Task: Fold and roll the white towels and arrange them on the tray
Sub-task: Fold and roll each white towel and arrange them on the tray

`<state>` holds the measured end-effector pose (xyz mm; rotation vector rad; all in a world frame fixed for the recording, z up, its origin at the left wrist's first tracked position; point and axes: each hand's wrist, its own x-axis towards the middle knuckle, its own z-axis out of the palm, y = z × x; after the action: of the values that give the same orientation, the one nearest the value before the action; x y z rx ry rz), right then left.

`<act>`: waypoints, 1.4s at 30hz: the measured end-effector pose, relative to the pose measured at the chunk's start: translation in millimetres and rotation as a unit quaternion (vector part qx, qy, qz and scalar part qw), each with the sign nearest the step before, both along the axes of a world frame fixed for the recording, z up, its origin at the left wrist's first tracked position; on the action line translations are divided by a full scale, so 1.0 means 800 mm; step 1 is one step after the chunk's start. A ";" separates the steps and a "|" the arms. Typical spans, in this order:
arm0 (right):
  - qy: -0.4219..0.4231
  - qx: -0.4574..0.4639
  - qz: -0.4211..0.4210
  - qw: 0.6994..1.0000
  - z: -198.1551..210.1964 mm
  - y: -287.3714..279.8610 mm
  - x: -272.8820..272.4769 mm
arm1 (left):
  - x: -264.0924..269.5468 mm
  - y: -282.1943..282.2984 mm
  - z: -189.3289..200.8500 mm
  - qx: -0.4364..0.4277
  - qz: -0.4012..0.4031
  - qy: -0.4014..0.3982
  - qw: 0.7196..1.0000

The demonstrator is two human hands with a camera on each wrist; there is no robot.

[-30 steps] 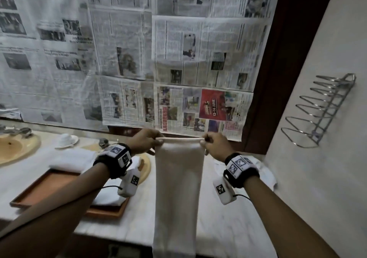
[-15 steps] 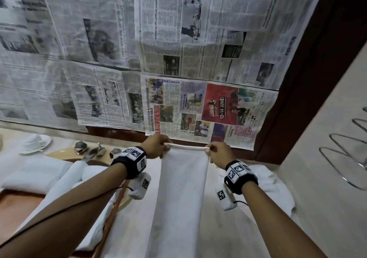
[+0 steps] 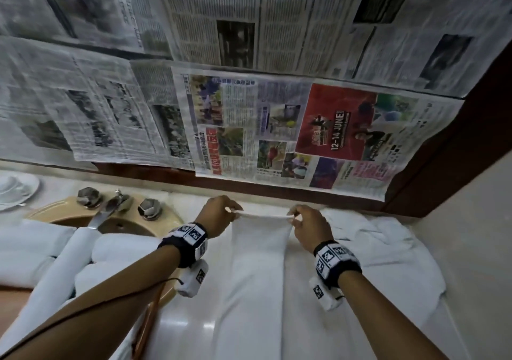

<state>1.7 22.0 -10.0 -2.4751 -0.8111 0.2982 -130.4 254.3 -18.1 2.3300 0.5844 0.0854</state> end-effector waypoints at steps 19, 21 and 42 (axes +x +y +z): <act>-0.005 -0.151 0.193 0.969 -0.166 -0.073 -0.140 | -0.122 -0.101 -0.164 0.147 -0.206 0.122 0.960; 0.035 -0.205 0.216 0.954 -0.178 -0.079 -0.149 | -0.128 -0.113 -0.176 0.164 -0.221 0.165 0.947; 0.047 -0.261 0.206 0.942 -0.198 0.009 -0.006 | 0.006 -0.035 -0.209 0.215 -0.205 0.210 0.932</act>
<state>-3.0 29.5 -168.1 -2.7078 -1.3520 0.8750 -125.5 226.6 -185.5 2.8748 0.2803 -0.5448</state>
